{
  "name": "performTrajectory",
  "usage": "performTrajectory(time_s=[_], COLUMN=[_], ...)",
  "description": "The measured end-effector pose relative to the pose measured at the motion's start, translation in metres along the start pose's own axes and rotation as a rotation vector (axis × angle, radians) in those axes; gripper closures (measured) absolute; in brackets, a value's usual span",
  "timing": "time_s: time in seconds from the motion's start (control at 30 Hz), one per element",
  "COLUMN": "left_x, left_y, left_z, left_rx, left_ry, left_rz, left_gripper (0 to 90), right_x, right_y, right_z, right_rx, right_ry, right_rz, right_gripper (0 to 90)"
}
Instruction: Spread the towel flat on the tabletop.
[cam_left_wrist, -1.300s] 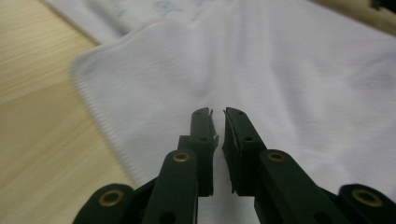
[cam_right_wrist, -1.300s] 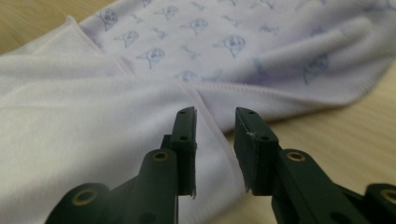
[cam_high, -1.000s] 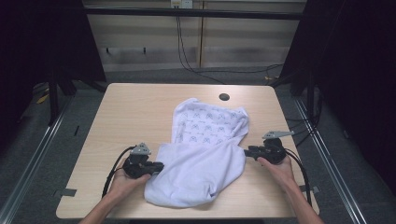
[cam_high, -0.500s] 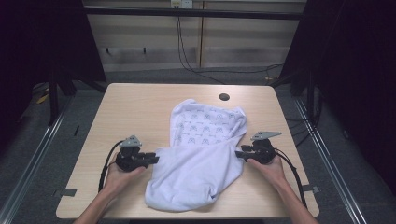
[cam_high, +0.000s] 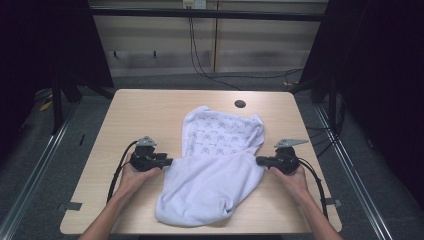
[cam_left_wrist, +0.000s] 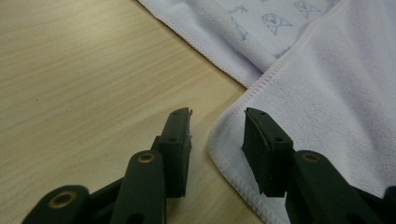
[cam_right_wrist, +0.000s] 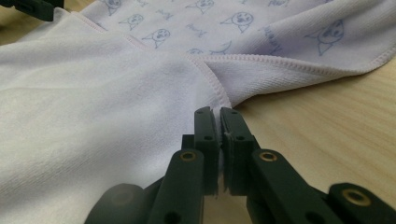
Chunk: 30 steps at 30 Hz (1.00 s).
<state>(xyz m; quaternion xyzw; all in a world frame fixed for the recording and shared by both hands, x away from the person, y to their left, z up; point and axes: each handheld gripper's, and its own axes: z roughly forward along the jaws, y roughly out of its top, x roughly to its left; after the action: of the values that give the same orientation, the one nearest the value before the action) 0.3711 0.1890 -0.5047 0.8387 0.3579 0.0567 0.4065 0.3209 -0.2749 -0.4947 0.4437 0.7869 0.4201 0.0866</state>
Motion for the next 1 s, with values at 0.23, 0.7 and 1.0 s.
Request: performTrajectory(time_s=[0.23,0.7,1.0], left_x=[-0.025,-0.001,-0.014], left_y=[0.001,0.037,0.113], left_z=[0.006,-0.057,-0.134], left_rx=[0.057,-0.279,-0.480], left_ry=[-0.097,-0.069,-0.063], left_rz=[0.110,-0.052,0.042], left_gripper=[87.7,88.6,88.7], right_x=[-0.005,-0.014,0.000], right_y=[0.003,0.049,0.125], right_z=[-0.004,-0.038,-0.102], right_rx=[-0.030,-0.165,-0.342], right_ry=[-0.007,-0.023,-0.020], right_rz=[0.013,0.037,-0.021], right_gripper=[85.6,85.7,85.8])
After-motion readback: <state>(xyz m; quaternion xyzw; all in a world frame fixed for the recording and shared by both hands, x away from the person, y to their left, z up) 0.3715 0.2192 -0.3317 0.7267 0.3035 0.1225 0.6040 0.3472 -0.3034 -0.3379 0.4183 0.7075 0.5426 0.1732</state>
